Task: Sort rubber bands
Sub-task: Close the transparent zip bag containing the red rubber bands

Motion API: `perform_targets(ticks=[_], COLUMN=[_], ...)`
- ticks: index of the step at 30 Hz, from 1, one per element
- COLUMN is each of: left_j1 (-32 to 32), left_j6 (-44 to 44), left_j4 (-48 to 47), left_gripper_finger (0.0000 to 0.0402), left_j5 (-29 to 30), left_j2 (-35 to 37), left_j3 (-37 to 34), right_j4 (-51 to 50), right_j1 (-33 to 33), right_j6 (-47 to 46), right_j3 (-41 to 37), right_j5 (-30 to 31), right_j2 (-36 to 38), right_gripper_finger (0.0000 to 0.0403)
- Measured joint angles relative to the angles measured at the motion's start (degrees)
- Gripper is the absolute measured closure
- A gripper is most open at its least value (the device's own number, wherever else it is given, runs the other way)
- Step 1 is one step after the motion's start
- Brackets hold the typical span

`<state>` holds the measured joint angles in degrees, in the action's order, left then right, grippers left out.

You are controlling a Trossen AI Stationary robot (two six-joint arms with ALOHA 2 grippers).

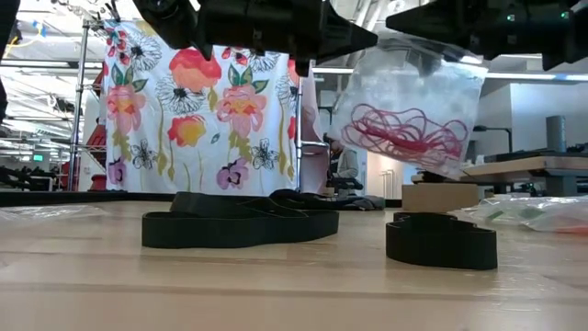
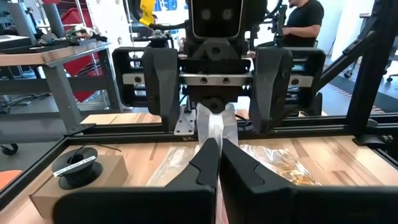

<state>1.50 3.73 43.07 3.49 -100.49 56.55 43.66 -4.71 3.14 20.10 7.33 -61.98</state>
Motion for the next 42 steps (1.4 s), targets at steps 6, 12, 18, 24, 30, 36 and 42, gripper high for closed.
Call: perform_targets(ticks=[6,12,18,24,30,36,42], left_j1=[0.0,0.0,0.0,0.0,0.0,0.0,0.0], left_j6=[-0.1,-0.4,-0.6,-0.6,-0.6,-0.6,-0.6], left_j4=[0.1,0.9,1.3,1.3,1.3,1.3,1.3], left_gripper_finger=[0.0401,0.0401,0.0401,0.0401,0.0401,0.0401,0.0401], left_j5=[0.0,0.0,0.1,0.1,0.0,0.1,0.0], left_j2=[0.0,0.0,0.0,0.0,0.0,0.0,0.0], left_j3=[0.0,0.0,0.0,0.0,0.0,0.0,0.0], right_j4=[0.3,0.1,0.3,0.8,1.9,1.9,2.5], right_j1=[0.0,1.0,1.1,1.1,1.1,1.1,1.1], right_j6=[-0.1,-0.1,-0.1,-0.1,-0.1,-0.2,-0.2], right_j3=[0.0,0.0,0.0,0.0,0.0,0.0,0.0], right_j5=[0.1,0.1,0.1,0.1,0.1,0.1,0.1], right_j2=[0.2,-0.3,-0.3,-0.3,-0.3,-0.3,-1.1], right_gripper_finger=[0.0192,0.0247,0.0266,0.0266,0.0266,0.0266,0.0266])
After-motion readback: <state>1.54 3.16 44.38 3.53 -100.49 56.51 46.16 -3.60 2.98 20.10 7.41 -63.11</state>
